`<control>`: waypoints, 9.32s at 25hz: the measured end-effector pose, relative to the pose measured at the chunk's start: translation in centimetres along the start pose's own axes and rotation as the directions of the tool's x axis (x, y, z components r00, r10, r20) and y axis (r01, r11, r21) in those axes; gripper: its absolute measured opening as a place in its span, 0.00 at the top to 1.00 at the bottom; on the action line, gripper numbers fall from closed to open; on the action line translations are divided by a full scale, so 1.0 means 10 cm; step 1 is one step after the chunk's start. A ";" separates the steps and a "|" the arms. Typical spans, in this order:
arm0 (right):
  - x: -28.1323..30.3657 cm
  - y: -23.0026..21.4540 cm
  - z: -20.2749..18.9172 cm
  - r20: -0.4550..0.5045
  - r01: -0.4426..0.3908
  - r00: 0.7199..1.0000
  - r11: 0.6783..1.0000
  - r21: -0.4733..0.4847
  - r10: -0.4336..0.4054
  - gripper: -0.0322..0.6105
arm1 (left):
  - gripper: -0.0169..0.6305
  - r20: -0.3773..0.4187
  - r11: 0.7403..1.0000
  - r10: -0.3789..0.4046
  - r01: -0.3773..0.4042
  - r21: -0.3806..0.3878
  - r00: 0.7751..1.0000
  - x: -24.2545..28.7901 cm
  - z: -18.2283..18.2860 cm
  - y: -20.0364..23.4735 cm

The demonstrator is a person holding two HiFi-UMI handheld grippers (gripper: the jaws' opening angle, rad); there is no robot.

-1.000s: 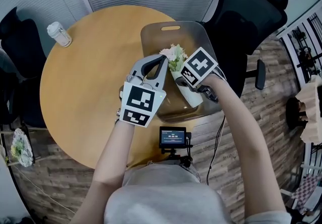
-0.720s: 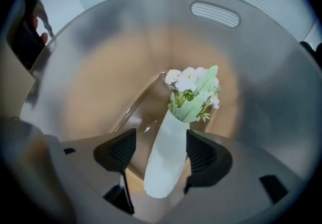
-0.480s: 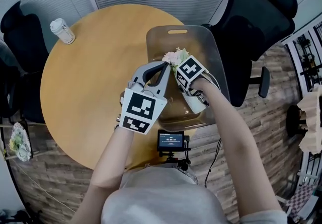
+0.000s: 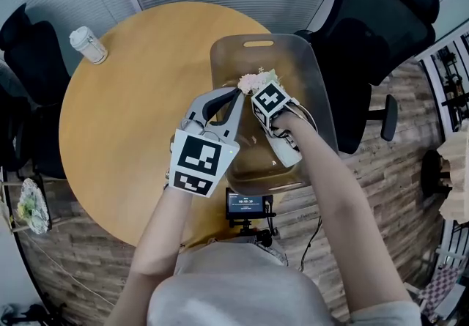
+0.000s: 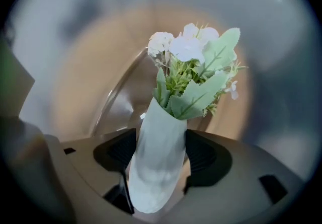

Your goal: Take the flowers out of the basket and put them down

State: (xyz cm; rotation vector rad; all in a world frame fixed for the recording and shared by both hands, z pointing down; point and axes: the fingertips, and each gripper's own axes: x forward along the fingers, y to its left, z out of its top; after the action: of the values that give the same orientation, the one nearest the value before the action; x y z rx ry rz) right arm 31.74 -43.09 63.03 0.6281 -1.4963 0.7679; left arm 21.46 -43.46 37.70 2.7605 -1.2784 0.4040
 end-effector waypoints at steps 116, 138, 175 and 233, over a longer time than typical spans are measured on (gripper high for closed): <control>-3.46 2.03 0.30 0.936 0.216 0.157 0.936 0.277 -0.314 0.44 | 0.97 0.210 1.000 0.010 -0.006 -0.016 0.978 -2.00 0.13 0.45; -3.52 3.04 0.36 0.960 0.228 -0.202 0.944 0.240 -0.195 0.44 | 0.97 0.225 0.998 0.054 -0.048 -0.030 0.973 -2.63 -0.29 0.88; -2.20 3.69 1.11 0.970 0.161 -0.244 0.985 0.058 -0.017 0.44 | 0.97 0.242 0.988 0.149 -0.153 -0.001 0.959 -2.87 -1.01 1.42; -0.97 3.91 1.61 0.990 0.232 0.073 0.963 -0.138 0.124 0.44 | 0.97 0.136 0.983 0.139 -0.119 -0.143 0.981 -2.46 -1.84 1.96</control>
State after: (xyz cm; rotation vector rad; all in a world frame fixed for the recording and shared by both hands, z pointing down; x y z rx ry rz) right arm -7.88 -31.70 49.67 1.1146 -2.8147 -0.1632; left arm -12.40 -34.83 48.03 2.6455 -1.4649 0.1193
